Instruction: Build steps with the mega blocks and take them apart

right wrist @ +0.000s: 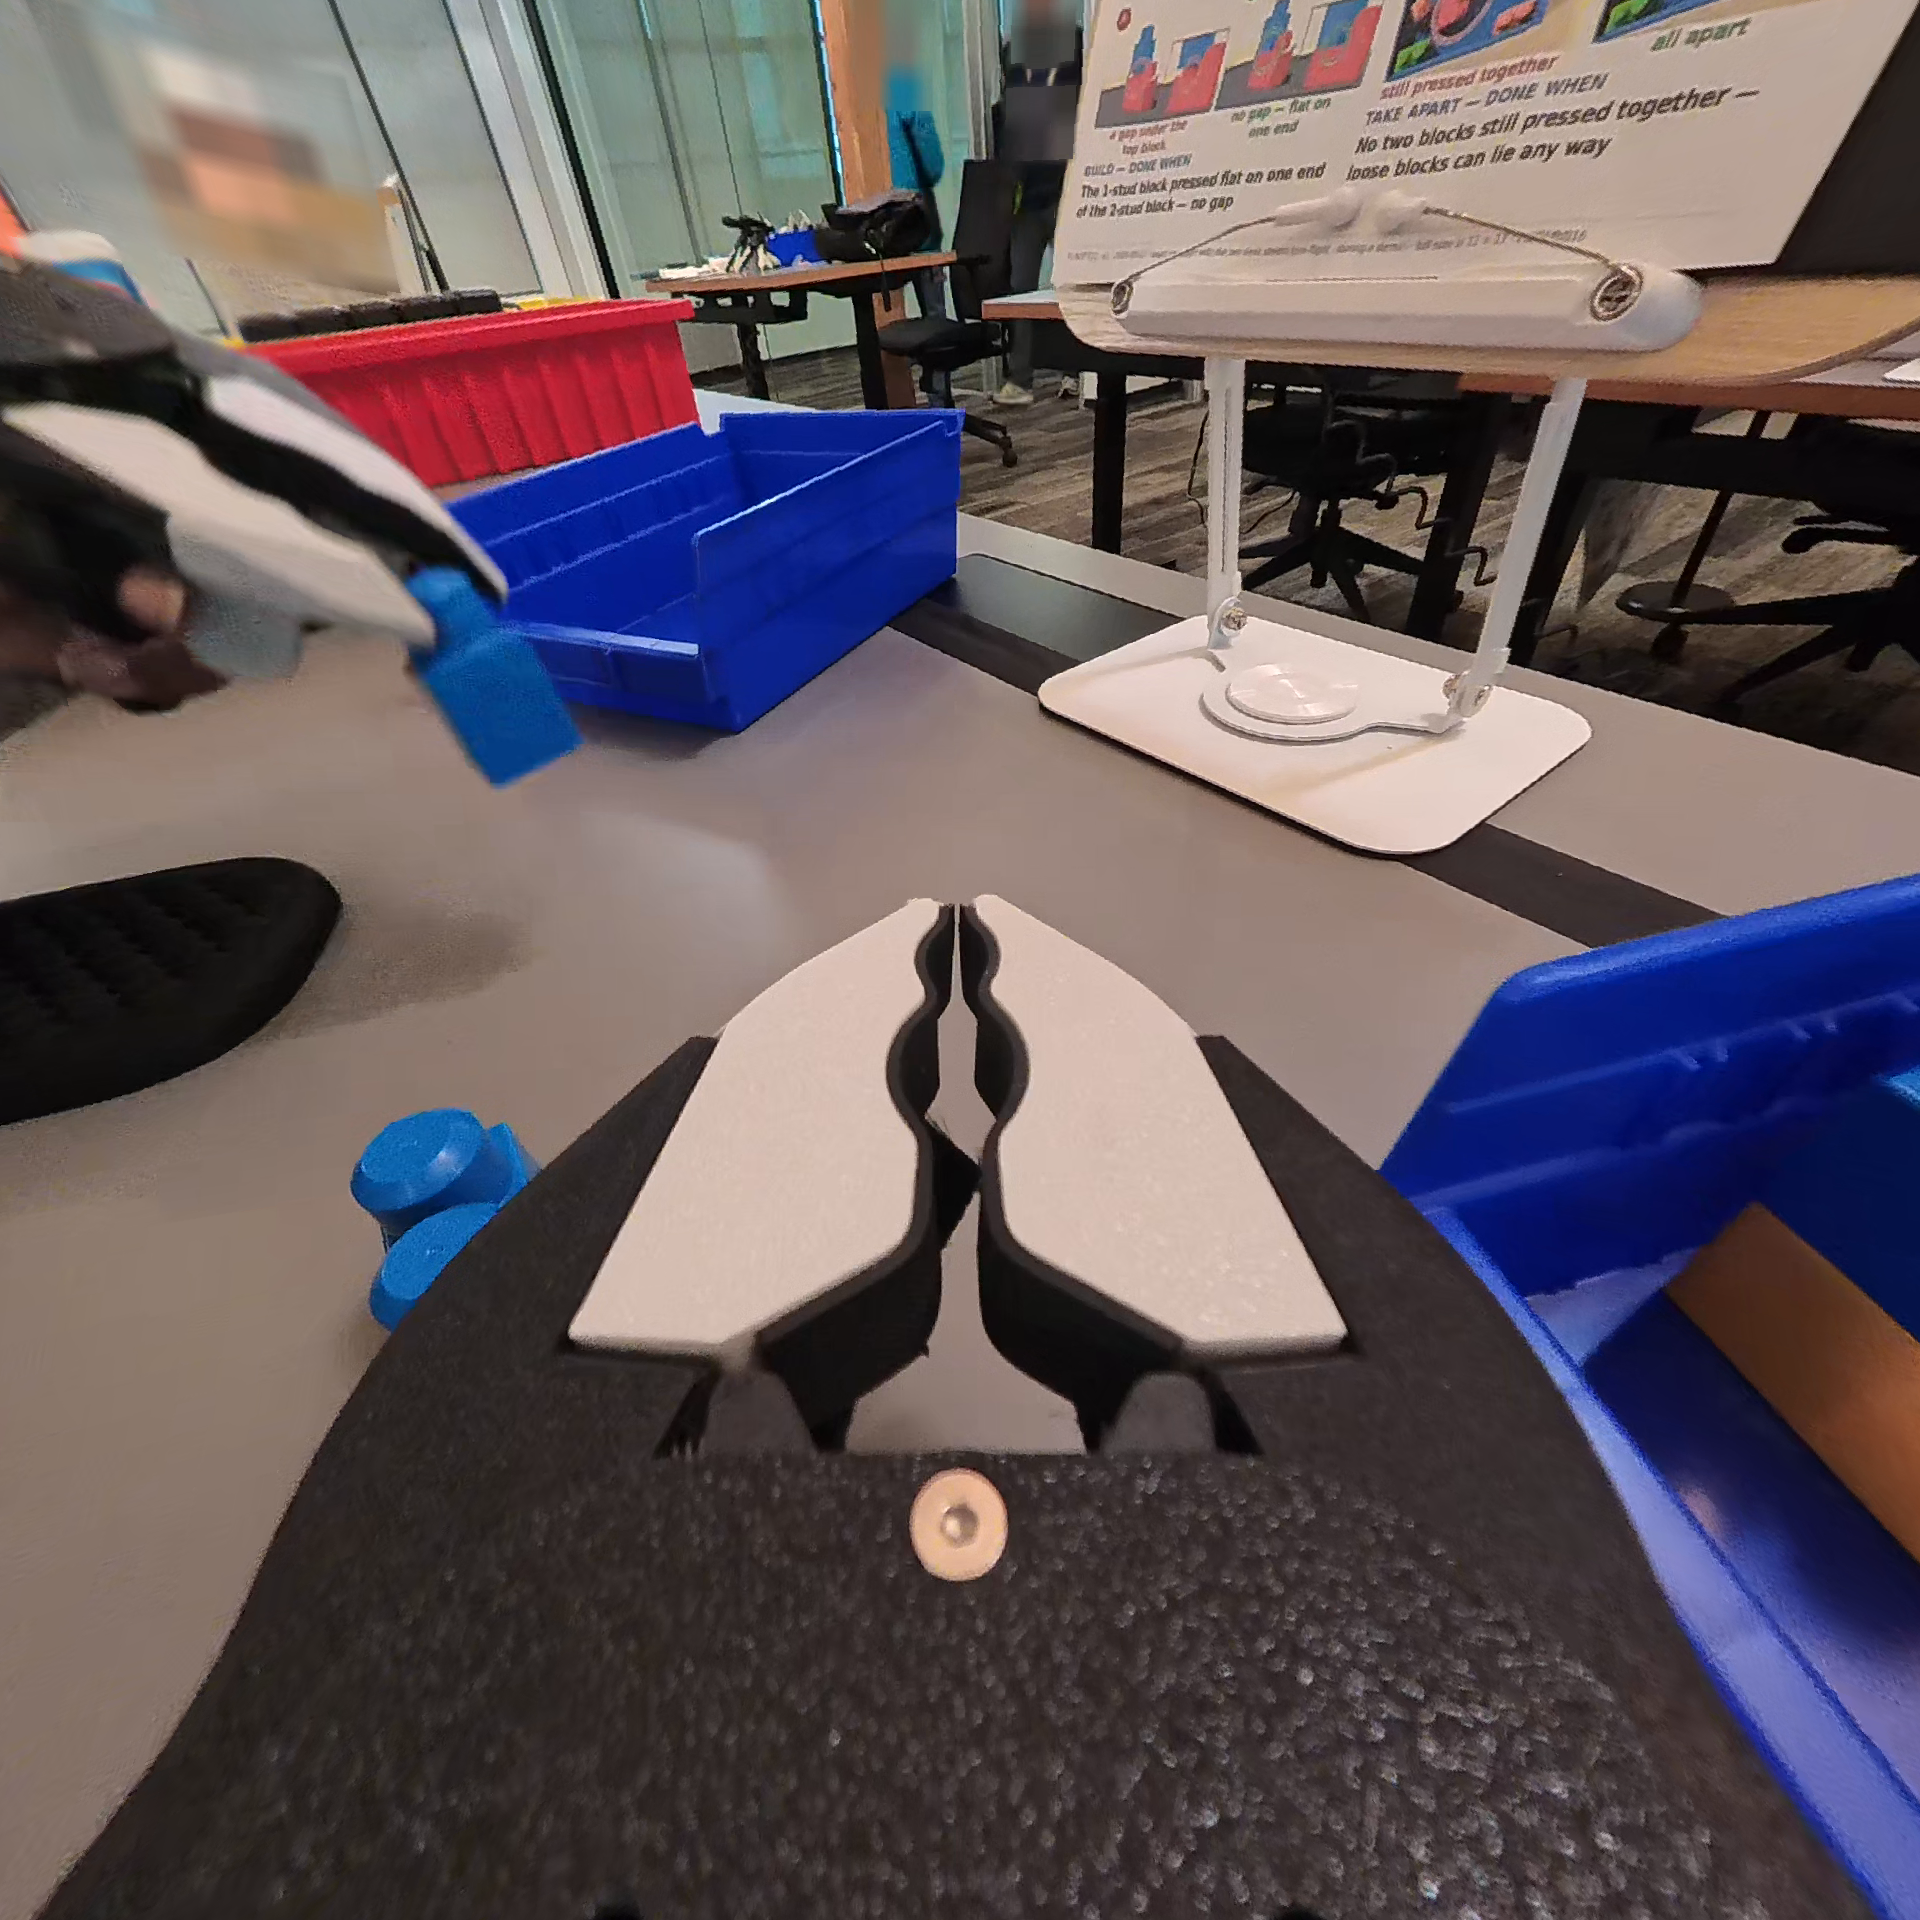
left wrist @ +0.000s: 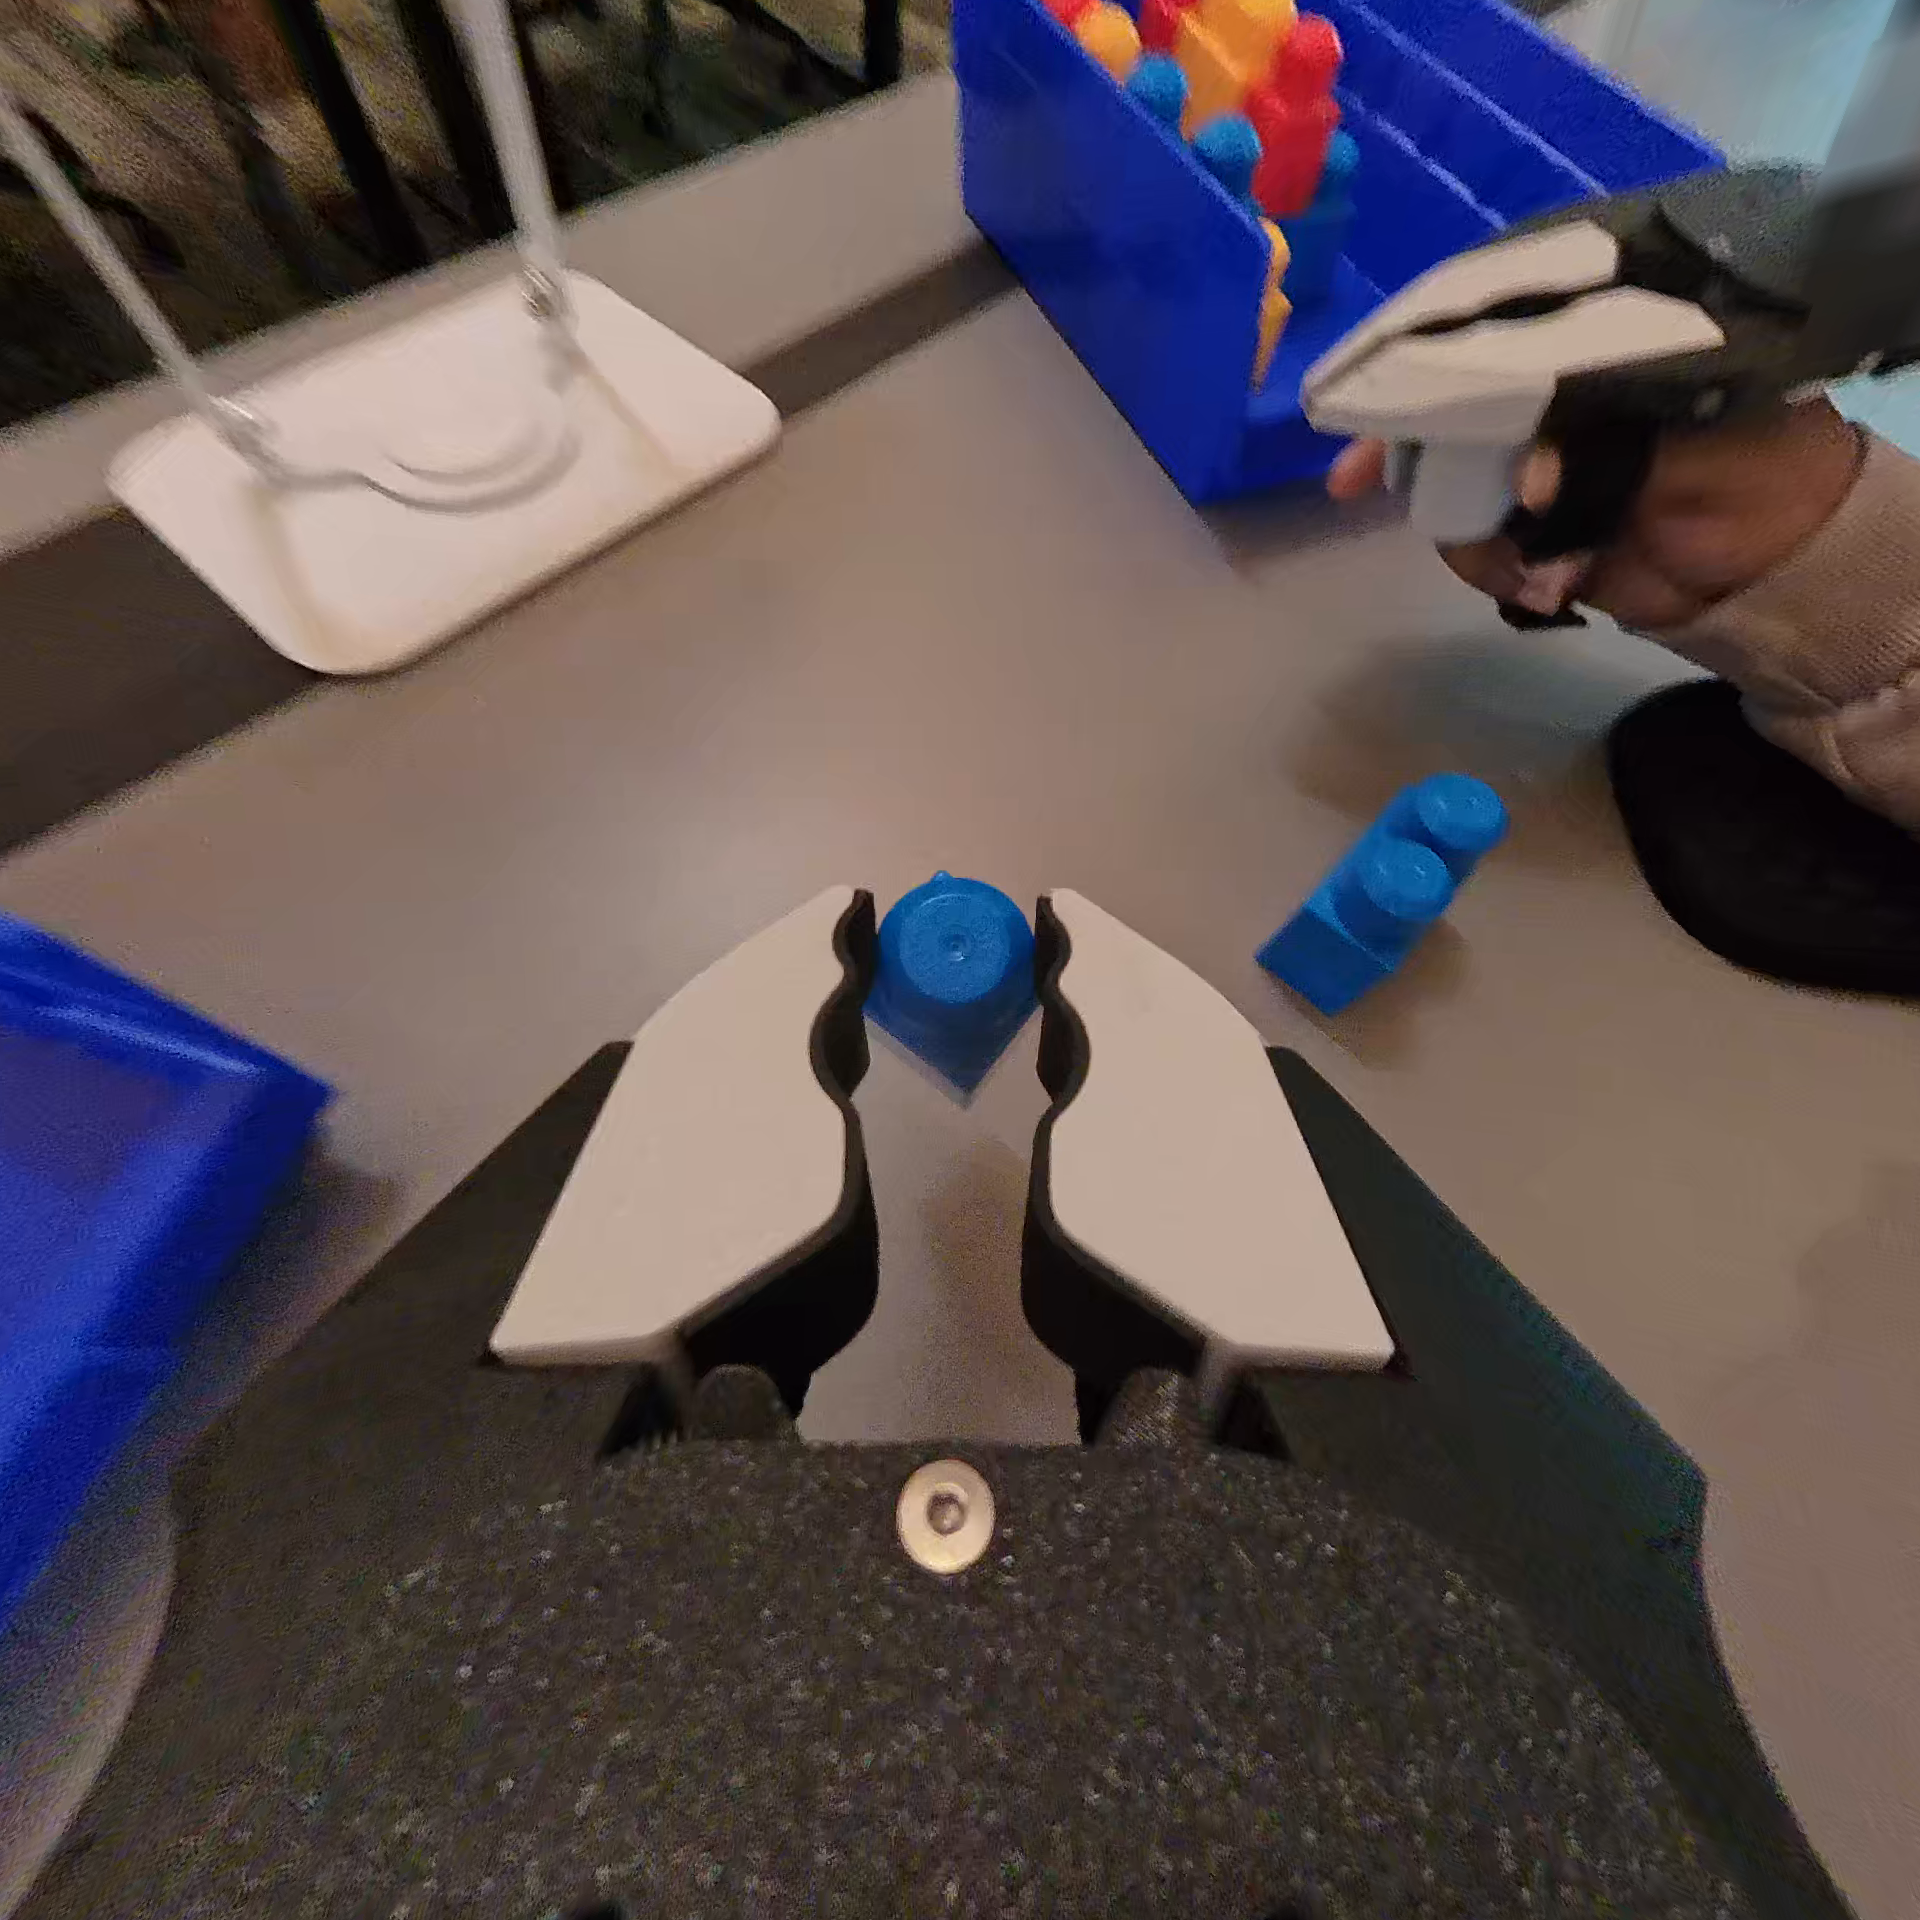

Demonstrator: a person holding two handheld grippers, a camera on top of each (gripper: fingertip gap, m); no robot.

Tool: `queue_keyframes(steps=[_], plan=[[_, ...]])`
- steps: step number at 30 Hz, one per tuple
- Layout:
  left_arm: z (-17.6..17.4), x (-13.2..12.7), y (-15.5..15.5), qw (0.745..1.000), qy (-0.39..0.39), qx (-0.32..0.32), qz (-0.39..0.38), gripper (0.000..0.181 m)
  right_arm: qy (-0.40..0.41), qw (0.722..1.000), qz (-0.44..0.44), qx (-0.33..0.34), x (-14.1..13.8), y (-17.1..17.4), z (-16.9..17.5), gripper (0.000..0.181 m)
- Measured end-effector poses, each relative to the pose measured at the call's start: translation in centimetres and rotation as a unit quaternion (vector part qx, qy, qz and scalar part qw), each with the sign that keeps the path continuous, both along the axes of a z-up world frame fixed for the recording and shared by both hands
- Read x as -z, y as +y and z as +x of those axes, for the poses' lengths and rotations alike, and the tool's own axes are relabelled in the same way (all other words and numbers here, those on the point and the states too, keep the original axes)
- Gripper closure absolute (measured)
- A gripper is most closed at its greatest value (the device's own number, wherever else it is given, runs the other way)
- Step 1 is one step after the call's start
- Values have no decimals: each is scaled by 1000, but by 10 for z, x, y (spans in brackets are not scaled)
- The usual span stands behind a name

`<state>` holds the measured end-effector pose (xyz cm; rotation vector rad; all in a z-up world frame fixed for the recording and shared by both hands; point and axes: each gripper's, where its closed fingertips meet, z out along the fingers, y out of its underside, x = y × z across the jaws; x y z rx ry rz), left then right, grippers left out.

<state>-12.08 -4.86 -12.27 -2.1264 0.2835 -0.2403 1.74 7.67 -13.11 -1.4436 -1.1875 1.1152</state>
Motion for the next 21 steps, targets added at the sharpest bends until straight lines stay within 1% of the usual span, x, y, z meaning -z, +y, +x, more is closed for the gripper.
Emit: queue_keyframes(steps=[2,5,7,8,10,12,14,16,18,21], plan=[[17,23,-3,999,-15,18,-25,152,-1,1000,4,1,0,0,0,181],[28,53,-2,998,-20,33,-53,152,1,1000,2,-2,-1,-1,0,181],[30,68,1,997,-5,41,-61,152,-2,1000,3,-6,0,-3,-1,181],[32,71,3,998,4,46,-51,152,-2,1000,4,-9,0,-4,-1,181],[35,73,6,998,6,51,-37,151,-1,1000,12,-16,-2,-8,-2,181],[37,76,7,998,11,59,-33,142,-2,999,22,-26,-4,-13,-3,180],[41,75,8,997,7,69,-17,139,-10,998,30,-45,-6,-20,-4,176],[42,67,8,997,1,71,9,136,-25,995,41,-91,-7,-35,-3,170],[39,55,10,997,-2,67,45,135,-72,984,60,-154,-4,-56,1,162],[35,34,10,993,-18,63,100,136,-178,950,90,-240,12,-87,13,146]])
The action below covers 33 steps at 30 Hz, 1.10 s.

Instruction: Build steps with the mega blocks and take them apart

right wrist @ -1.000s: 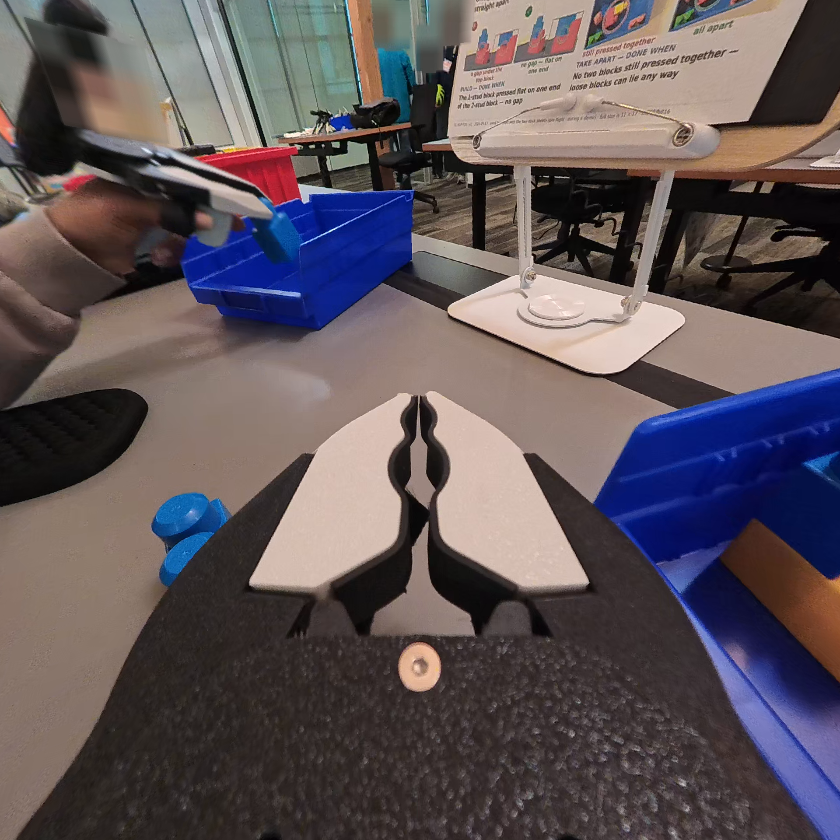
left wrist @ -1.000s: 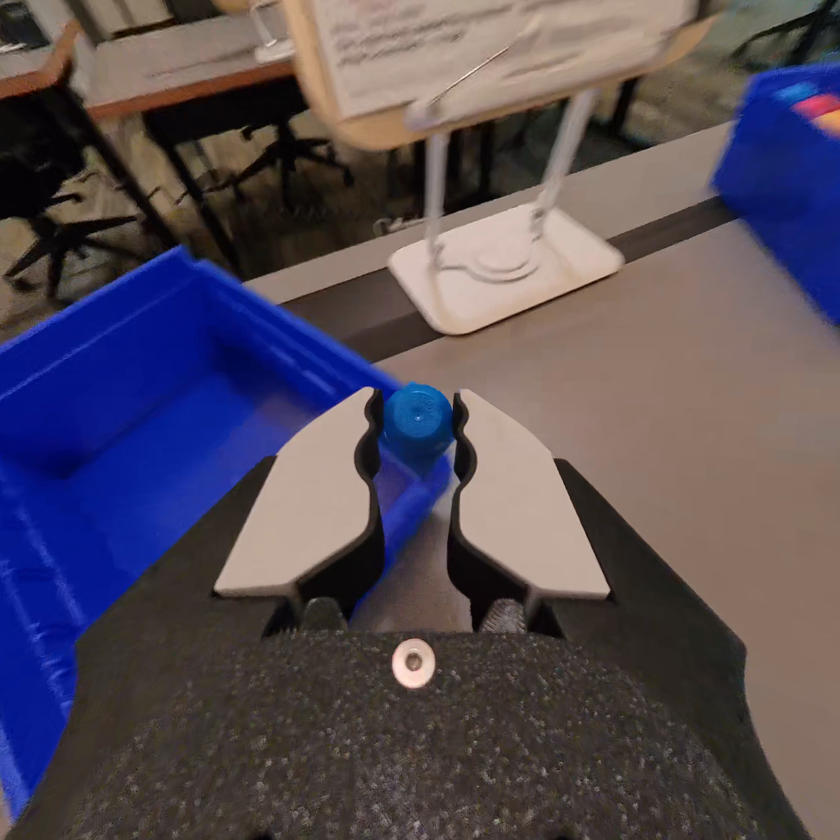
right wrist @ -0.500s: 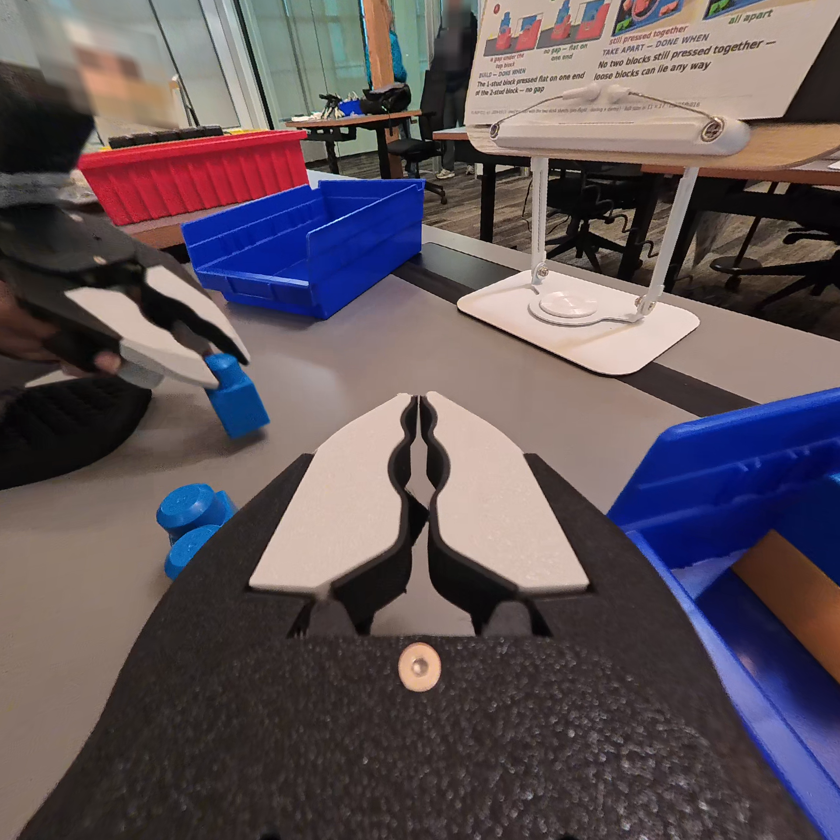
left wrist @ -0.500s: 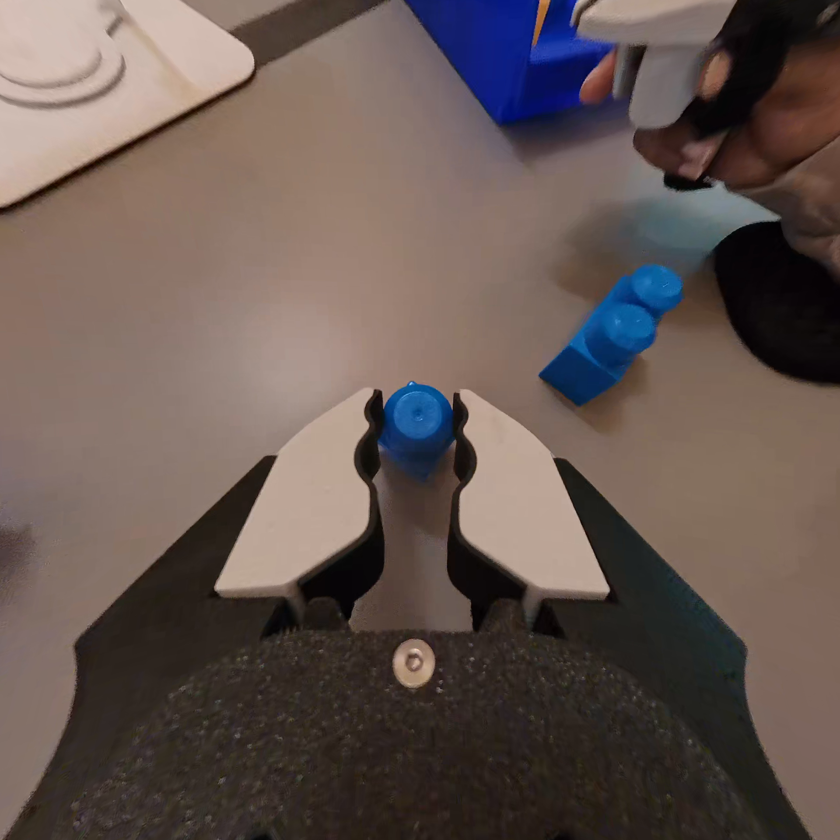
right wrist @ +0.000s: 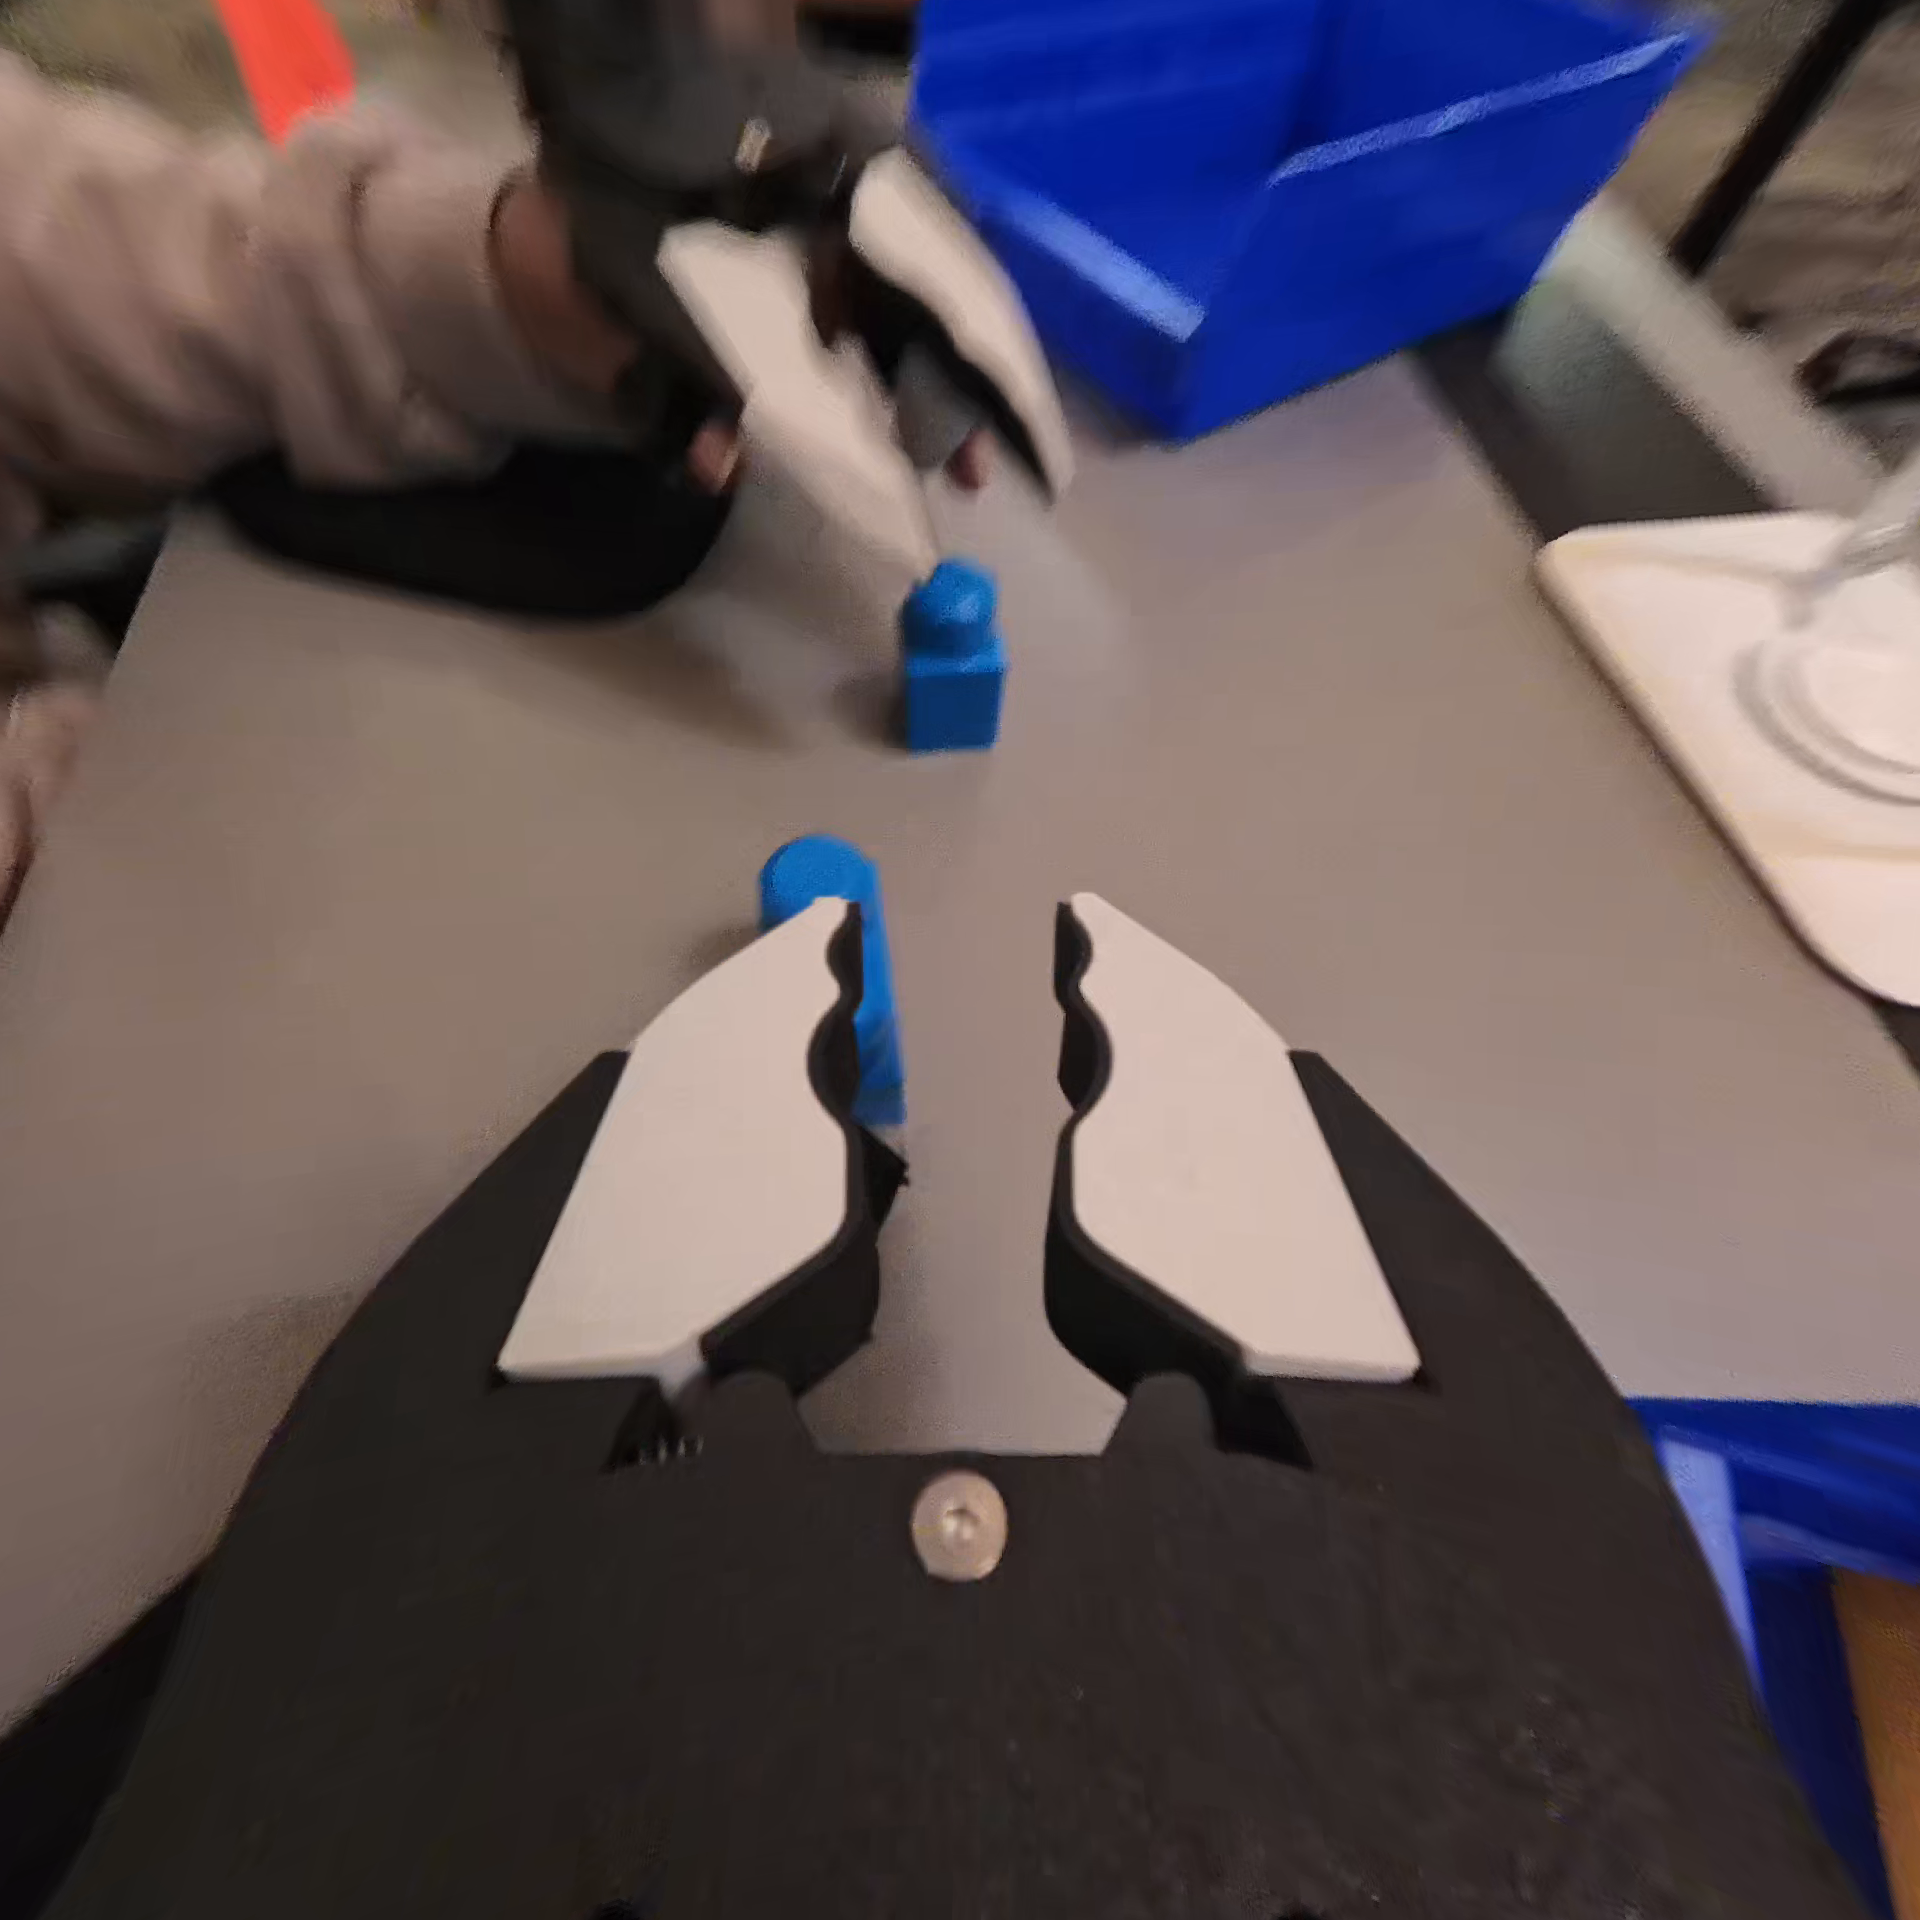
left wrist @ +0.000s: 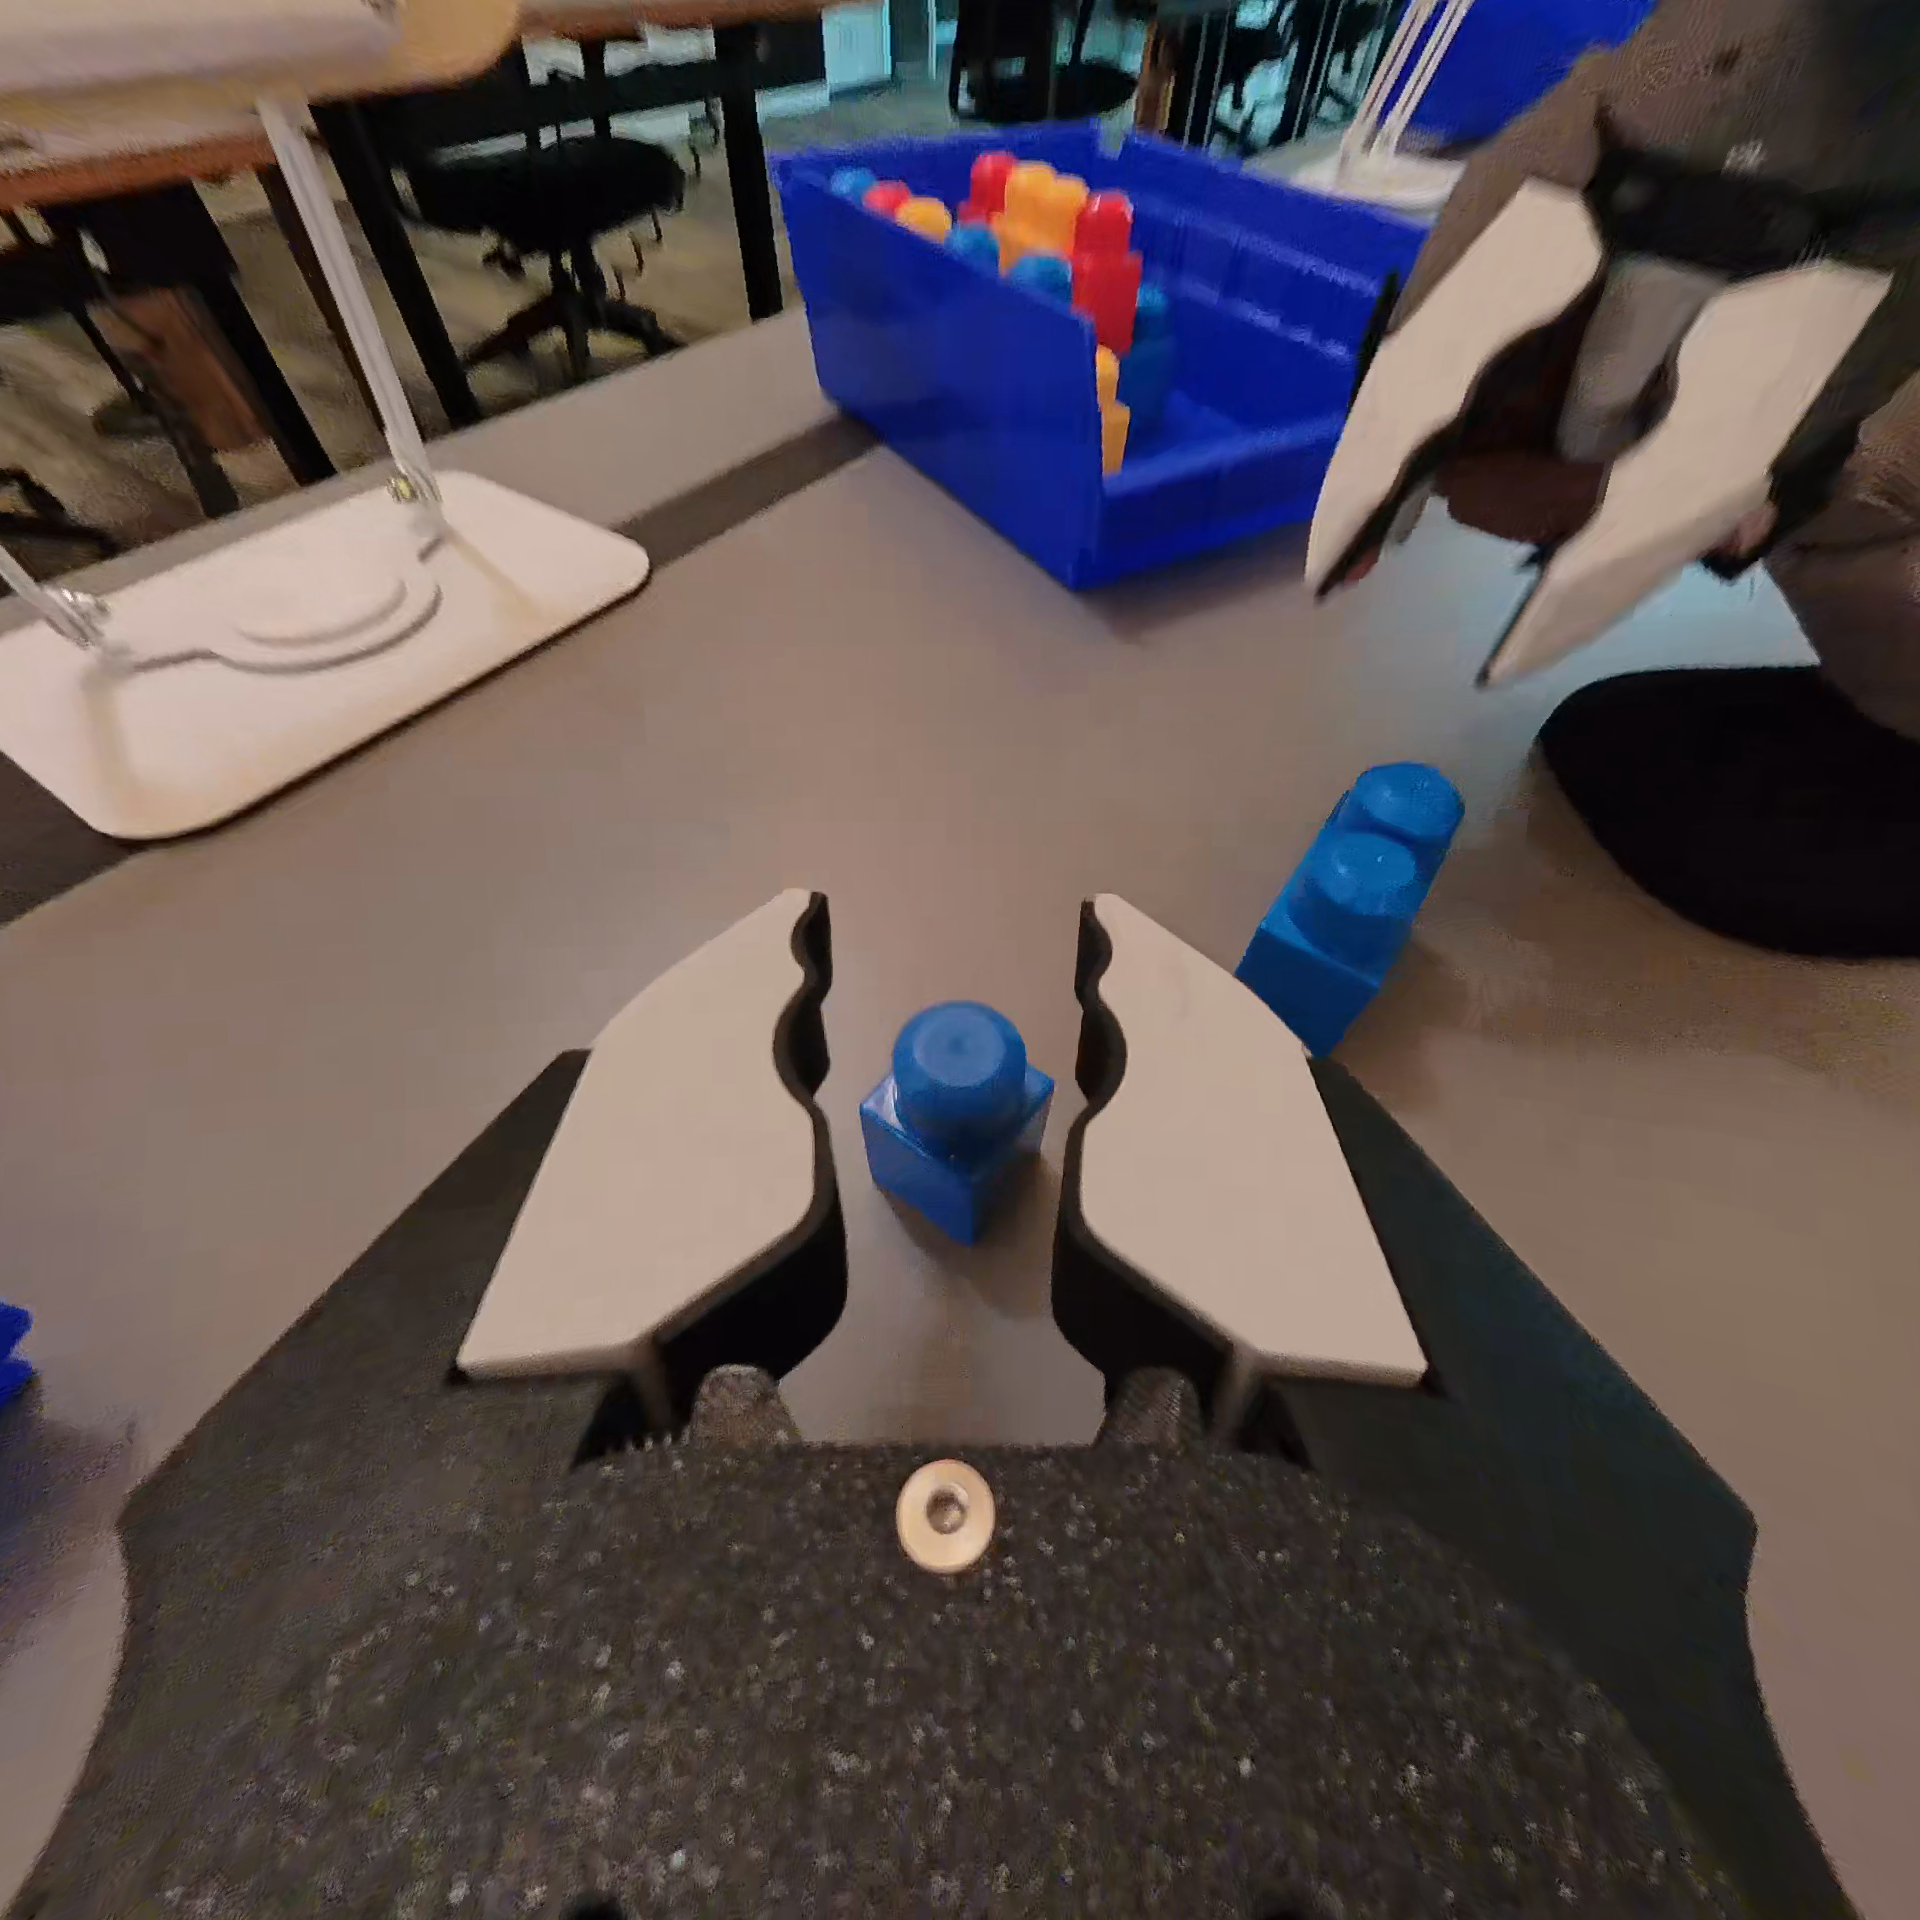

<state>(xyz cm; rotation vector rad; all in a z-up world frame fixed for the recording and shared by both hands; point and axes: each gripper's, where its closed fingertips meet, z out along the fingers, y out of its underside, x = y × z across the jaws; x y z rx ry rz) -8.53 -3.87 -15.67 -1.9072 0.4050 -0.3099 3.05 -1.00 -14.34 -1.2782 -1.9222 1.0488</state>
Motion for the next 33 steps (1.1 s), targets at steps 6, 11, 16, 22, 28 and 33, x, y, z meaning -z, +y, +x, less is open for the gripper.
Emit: queue_keyframes(steps=[6,11,16,22,28,33], plan=[[9,-10,-7,999,-13,35,34,141,-153,985,61,-50,46,-27,4,139],[19,-13,-11,997,-19,60,44,139,-175,980,67,-68,70,-34,1,147],[38,-37,-23,985,-90,119,85,130,23,996,-45,-67,3,-37,-13,147],[69,-75,-39,958,-163,183,147,127,224,950,-197,-97,-74,-52,-17,147],[79,-87,-47,947,-181,204,169,136,242,937,-224,-112,-74,-79,-39,147],[73,-89,-53,941,-200,217,164,145,231,940,-224,-111,-68,-85,-49,147]])
